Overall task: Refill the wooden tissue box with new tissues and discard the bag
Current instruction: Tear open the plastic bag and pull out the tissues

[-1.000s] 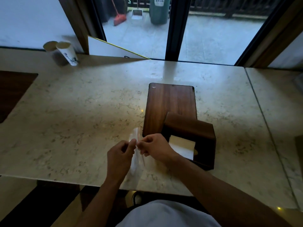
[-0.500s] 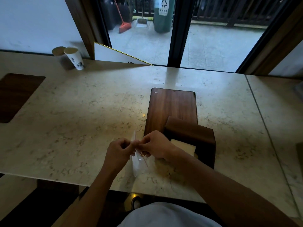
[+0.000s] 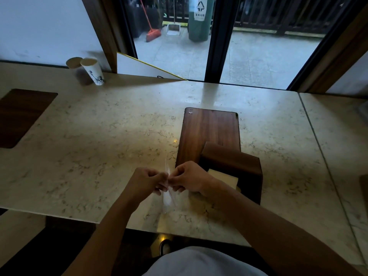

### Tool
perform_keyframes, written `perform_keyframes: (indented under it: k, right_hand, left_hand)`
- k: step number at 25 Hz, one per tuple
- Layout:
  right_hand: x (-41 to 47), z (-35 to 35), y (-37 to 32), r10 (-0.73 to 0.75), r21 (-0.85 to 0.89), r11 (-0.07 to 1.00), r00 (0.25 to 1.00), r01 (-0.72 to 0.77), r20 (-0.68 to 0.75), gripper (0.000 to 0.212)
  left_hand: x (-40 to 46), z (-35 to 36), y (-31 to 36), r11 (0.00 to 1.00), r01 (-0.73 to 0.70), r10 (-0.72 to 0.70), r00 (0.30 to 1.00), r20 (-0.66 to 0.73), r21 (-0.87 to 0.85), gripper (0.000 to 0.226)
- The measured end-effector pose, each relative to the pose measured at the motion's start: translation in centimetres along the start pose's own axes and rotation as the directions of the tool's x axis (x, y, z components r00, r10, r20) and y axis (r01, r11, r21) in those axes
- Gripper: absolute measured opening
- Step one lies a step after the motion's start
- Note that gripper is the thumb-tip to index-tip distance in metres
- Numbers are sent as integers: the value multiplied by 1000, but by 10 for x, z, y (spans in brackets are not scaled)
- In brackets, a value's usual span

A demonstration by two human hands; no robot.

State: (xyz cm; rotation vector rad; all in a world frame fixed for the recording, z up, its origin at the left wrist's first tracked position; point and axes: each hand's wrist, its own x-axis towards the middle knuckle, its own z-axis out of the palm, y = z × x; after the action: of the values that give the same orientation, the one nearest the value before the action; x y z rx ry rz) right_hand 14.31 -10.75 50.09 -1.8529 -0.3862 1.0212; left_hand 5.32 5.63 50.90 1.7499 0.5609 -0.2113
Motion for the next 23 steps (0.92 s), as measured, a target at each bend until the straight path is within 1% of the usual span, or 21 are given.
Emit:
perform_keyframes:
  k: [2,5,7,11,16,18,21,23]
  right_hand:
    - [-2,0,1,6,31,1000,1000,-6,14,14]
    - [-3,1,3,19,53,998,999,-20,27,18]
    - [-4,3,3,31,44,999,999,-32,38,19]
    - [-5,2,2,18,6,1000,998,-19,52,17]
    - [-3,2,1,-27,-105,994,996,36,90,11]
    - [-2,5,1,-37,-103,994,997,43,66,12]
    - [0,12,-1,-47,-129,991,999,45,-16,17]
    - [-1,15,-3,-38,-188,982,998,27,-59,21]
  left_hand:
    - [0,-3,2,1000,18,-19,999,44,24,23]
    - [-1,-2,3,995,27,-33,998,54,99,24]
    - [-2,-1,3,993,53,-61,996,69,110,25]
    - [-3,-1,4,987,93,-112,982,153,130,29]
    - [-3,-2,4,975,41,-92,970,225,220,31]
    - [-1,0,3,968,17,-64,982,179,251,32]
    - [2,3,2,984,18,-31,997,70,177,34]
    - [4,5,2,989,16,-19,1000,18,146,37]
